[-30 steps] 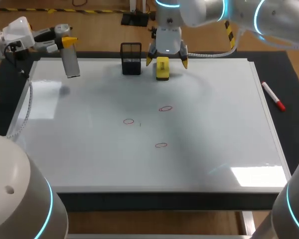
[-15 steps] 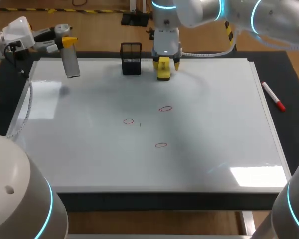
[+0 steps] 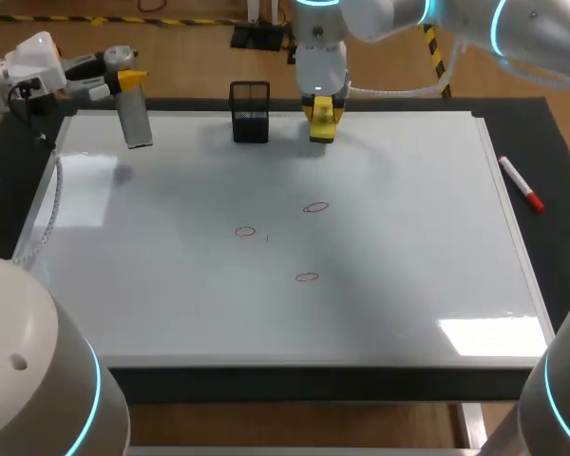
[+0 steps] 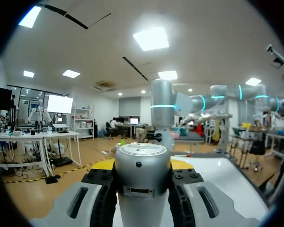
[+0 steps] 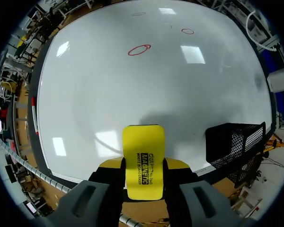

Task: Pick up the inspection probe, press it on each red-marked spot on the whiteboard one by one, put down the probe, pick up the eraser, and wipe off all the red marks.

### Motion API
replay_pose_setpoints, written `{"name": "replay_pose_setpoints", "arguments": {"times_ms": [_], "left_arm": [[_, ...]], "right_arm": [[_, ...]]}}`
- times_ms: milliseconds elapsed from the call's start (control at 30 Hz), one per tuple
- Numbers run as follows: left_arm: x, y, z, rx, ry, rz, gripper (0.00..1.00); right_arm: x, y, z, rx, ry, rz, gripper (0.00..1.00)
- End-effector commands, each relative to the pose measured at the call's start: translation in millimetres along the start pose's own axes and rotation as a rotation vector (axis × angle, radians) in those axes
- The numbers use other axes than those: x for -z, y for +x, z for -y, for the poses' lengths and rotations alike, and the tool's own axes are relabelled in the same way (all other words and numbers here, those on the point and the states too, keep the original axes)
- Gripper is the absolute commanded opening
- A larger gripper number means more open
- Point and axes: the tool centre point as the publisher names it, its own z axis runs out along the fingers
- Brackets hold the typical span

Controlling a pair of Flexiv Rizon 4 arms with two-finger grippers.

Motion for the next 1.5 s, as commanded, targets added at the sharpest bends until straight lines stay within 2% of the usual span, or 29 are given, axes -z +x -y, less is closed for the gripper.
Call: {"name": "replay_pose_setpoints", "arguments": {"times_ms": [33, 200, 433, 900, 1133, 1500], "left_arm": [[0, 0.6, 0.9, -0.001, 0.001, 0.002, 0.0], [0, 0.6, 0.9, -0.001, 0.001, 0.002, 0.0], [0, 0.6, 0.9, -0.001, 0.001, 0.002, 0.0], [0, 0.6, 0.9, -0.001, 0.001, 0.002, 0.0], [0, 0.6, 0.9, -0.001, 0.001, 0.002, 0.0], [0, 0.6, 0.9, -0.001, 0.001, 0.002, 0.0]], "right_arm": [[32, 38, -14, -0.035, 0.044, 0.024, 0.0], [43, 76, -19, -0.119, 0.048, 0.037, 0.0], [44, 120, -29, -0.216, 0.043, 0.026, 0.0], [24, 197, -48, -0.409, -0.009, 0.007, 0.0], [17, 213, -57, -0.467, -0.047, 0.014, 0.0], [17, 213, -57, -0.472, -0.048, 0.015, 0.0]]}}
